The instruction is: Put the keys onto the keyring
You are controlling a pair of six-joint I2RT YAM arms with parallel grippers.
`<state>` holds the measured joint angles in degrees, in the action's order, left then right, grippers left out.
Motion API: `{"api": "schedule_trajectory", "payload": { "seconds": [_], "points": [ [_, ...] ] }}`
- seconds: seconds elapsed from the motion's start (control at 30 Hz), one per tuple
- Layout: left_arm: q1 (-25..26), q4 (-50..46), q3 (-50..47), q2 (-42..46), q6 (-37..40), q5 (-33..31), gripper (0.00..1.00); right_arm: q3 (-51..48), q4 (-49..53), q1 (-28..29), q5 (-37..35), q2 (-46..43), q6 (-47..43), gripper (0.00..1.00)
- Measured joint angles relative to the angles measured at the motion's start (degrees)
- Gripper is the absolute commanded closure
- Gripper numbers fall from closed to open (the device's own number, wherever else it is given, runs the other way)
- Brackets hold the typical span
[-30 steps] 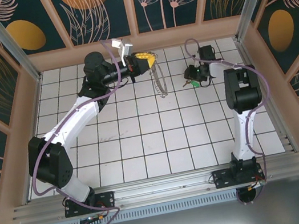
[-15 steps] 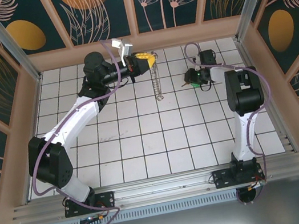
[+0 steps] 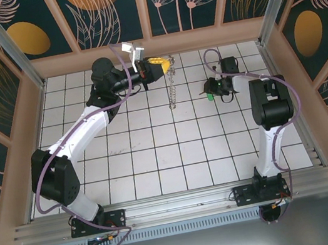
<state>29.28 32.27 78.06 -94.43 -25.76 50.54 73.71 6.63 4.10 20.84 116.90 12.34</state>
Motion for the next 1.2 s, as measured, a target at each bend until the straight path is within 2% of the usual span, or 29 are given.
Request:
{"api": "schedule_trajectory", "payload": {
  "seconds": [0.27, 0.53, 0.63, 0.9, 1.0, 1.2],
  "points": [
    [0.00, 0.72, -0.17, 0.00, -0.33, 0.00, 1.00, 0.00, 0.00, 0.00, -0.02, 0.04, 0.04, 0.77],
    [0.00, 0.96, -0.20, 0.00, -0.46, 0.02, 1.00, 0.02, 0.02, -0.02, -0.37, 0.37, 0.17, 0.90],
    [0.00, 0.98, -0.20, 0.00, -0.46, 0.02, 1.00, 0.04, 0.04, -0.02, -0.50, 0.37, 0.31, 1.00],
    [0.00, 0.90, -0.74, 0.00, -0.42, 0.24, 1.00, -0.02, 0.09, -0.02, -0.94, -0.17, 0.07, 1.00],
    [0.00, 0.46, -0.76, 0.00, 0.07, 0.20, 1.00, -1.29, 0.00, -0.02, -0.92, -3.67, 0.44, 1.00],
    [0.00, -1.62, -0.76, 0.17, 2.34, -0.02, 1.00, -4.44, -1.51, 0.63, -1.09, -17.97, 1.81, 1.00]
  ]
}}
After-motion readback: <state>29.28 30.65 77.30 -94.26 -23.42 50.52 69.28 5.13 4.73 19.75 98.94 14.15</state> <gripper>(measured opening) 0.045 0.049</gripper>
